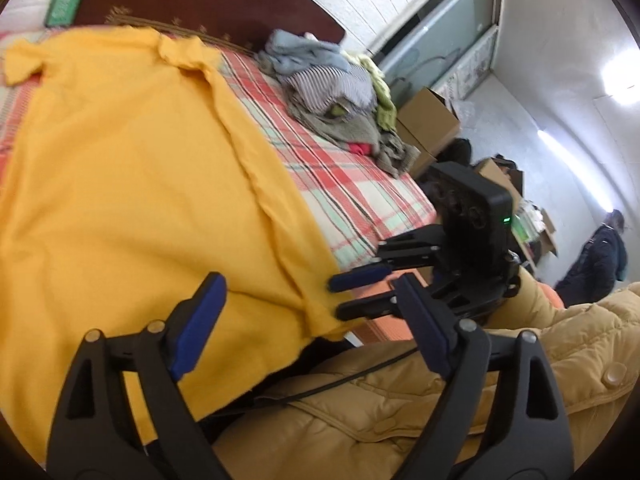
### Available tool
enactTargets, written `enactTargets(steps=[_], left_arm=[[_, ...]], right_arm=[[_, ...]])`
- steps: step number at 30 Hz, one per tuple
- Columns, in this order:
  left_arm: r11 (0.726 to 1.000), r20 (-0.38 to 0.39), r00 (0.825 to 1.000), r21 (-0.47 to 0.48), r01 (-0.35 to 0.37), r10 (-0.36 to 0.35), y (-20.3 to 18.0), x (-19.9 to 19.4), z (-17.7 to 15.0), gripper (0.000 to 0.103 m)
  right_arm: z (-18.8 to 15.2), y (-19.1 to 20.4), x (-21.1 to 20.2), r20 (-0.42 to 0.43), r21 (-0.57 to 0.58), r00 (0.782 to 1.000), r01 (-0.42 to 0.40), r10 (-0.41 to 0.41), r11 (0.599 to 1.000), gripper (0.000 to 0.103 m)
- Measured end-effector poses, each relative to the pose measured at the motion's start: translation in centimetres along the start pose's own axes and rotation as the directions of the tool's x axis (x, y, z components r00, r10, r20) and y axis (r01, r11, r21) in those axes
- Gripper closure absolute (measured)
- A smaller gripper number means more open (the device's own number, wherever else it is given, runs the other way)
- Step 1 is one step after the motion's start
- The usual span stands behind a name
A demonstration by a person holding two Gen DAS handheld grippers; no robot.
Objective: Fold clothes
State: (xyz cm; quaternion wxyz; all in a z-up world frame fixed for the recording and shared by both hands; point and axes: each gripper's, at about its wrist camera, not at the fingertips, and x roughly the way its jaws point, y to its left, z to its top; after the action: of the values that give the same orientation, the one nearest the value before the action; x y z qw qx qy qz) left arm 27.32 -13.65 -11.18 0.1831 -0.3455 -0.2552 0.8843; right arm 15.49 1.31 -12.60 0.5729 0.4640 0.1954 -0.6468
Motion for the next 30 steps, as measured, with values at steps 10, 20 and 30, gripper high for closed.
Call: enactTargets(steps=[10,20,30], left_arm=[[0.964,0.203,0.944,-0.115,-0.24,0.26,5.6,-8.9,0.8,0.013],[0.936,0.039,0.945,-0.155,-0.316,0.325,10.9,-6.3,-0.1,0.012],[0.946,-0.013,0.95,-0.086,-0.313,0.313,10.9,-4.8,0.0,0.042]], right_arm=[[12.2,1.7,-3.6,0.148,-0.132,0.989,0.021,-0.001,0.991,0.055],[28.2,1.6,7.5,0.084,-0.106,0.996,0.017,-0.008,0.994,0.055],[35.3,0.8,20.0,-0.047,-0.076,0.985,0.159,-0.163,0.984,0.042]])
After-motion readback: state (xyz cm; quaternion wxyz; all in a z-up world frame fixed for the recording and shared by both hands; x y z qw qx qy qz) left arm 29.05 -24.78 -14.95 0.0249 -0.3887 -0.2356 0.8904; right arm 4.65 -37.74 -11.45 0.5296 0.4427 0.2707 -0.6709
